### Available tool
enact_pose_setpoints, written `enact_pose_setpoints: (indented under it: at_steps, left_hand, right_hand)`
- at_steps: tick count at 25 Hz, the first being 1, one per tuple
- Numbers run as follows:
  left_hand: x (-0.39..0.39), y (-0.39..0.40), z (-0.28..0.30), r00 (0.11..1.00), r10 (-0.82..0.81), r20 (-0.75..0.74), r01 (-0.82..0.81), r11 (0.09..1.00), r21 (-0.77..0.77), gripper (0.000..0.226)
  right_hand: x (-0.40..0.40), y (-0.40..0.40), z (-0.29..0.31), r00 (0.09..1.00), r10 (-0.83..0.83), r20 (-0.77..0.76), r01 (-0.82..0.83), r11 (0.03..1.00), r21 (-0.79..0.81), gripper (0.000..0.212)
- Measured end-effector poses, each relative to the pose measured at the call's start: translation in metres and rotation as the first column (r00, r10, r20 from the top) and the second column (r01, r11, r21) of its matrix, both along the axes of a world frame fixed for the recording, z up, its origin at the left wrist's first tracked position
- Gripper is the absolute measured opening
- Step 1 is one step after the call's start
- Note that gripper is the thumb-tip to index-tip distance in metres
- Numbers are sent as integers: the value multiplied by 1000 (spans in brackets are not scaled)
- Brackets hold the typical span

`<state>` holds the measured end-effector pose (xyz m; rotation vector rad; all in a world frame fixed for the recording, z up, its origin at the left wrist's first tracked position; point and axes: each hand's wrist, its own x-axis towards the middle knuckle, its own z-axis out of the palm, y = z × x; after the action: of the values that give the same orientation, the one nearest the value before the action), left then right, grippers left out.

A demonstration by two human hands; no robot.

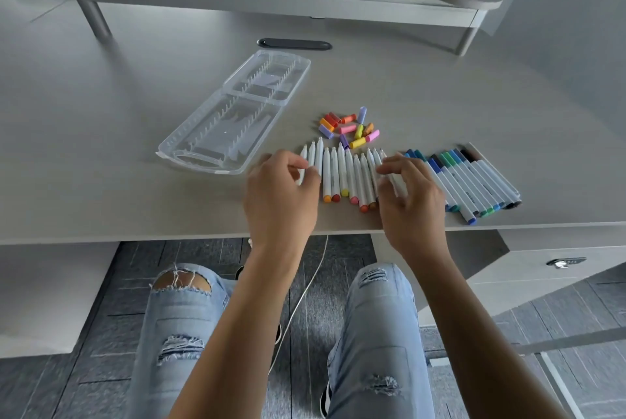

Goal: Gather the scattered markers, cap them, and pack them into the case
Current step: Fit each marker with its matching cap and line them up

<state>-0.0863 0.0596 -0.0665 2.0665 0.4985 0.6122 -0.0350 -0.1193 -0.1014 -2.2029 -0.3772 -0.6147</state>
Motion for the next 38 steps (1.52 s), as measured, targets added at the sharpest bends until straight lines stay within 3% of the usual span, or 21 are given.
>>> enact_pose_setpoints:
  at_steps: [4, 9, 12, 18, 27, 33, 36, 38]
  left_hand:
    - [49, -1, 3, 991, 55, -120, -19, 958, 285, 10]
    - [72, -2, -10, 967, 85, -240, 20, 914, 405, 19]
    - [75, -5, -12, 960, 107, -258, 13, 905, 425, 20]
    - [76, -6, -5, 955, 118, -272, 12, 902, 431, 20]
    - [77, -10, 6, 934, 109, -340, 70, 878, 473, 31]
    - [71, -5, 13, 966, 101, -240, -18, 945, 326, 26]
    - [60, -2, 19, 997, 36, -71, -38, 999, -18, 19]
    - [52, 1, 23, 1000, 17, 4, -16, 968, -252, 19]
  right_hand:
    - [0, -2, 1, 999, 35, -10, -34, 998, 47, 15]
    - [15, -3, 20, 996, 35, -80, -26, 993, 114, 16]
    - [54, 7, 39, 996, -18, -86, 10, 996, -86, 12]
    - [122, 46, 49, 928, -136, -348, -44, 885, -463, 16]
    - [129, 68, 69, 908, -218, -358, -61, 776, -628, 37]
    - [128, 72, 69, 913, -235, -334, -45, 756, -653, 34]
    - [128, 67, 74, 887, -199, -417, -50, 856, -515, 41]
    - [130, 58, 77, 845, -111, -523, -74, 945, -320, 39]
